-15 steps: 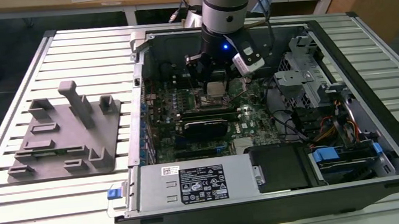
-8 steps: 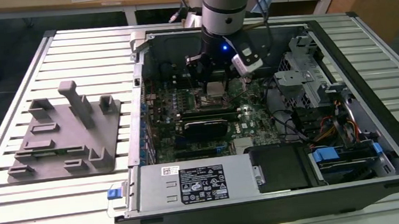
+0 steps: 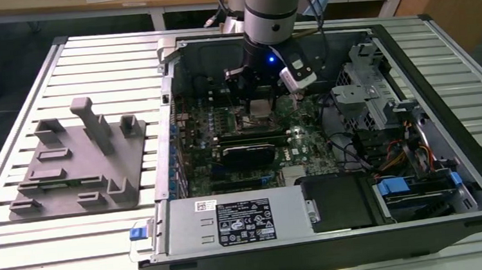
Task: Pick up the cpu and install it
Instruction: 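Place the cpu into insertion slot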
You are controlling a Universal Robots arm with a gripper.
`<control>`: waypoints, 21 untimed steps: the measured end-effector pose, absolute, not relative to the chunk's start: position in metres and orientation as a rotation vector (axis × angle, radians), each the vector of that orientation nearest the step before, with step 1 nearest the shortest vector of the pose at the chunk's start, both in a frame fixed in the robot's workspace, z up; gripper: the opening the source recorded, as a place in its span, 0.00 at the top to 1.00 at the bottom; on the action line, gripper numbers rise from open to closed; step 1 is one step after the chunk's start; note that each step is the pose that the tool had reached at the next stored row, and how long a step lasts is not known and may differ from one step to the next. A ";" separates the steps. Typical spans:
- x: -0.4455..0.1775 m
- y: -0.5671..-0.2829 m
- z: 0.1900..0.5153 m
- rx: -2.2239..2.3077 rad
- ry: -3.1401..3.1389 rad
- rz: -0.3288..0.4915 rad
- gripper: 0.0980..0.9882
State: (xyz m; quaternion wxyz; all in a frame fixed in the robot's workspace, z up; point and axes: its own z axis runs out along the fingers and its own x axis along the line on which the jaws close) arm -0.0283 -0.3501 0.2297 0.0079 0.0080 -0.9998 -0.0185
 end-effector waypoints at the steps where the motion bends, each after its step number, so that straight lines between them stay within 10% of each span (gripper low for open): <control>1: -0.028 -0.350 0.230 0.025 -3.125 -0.058 0.50; 21: -0.028 -0.350 0.229 -0.200 -3.122 -0.060 0.50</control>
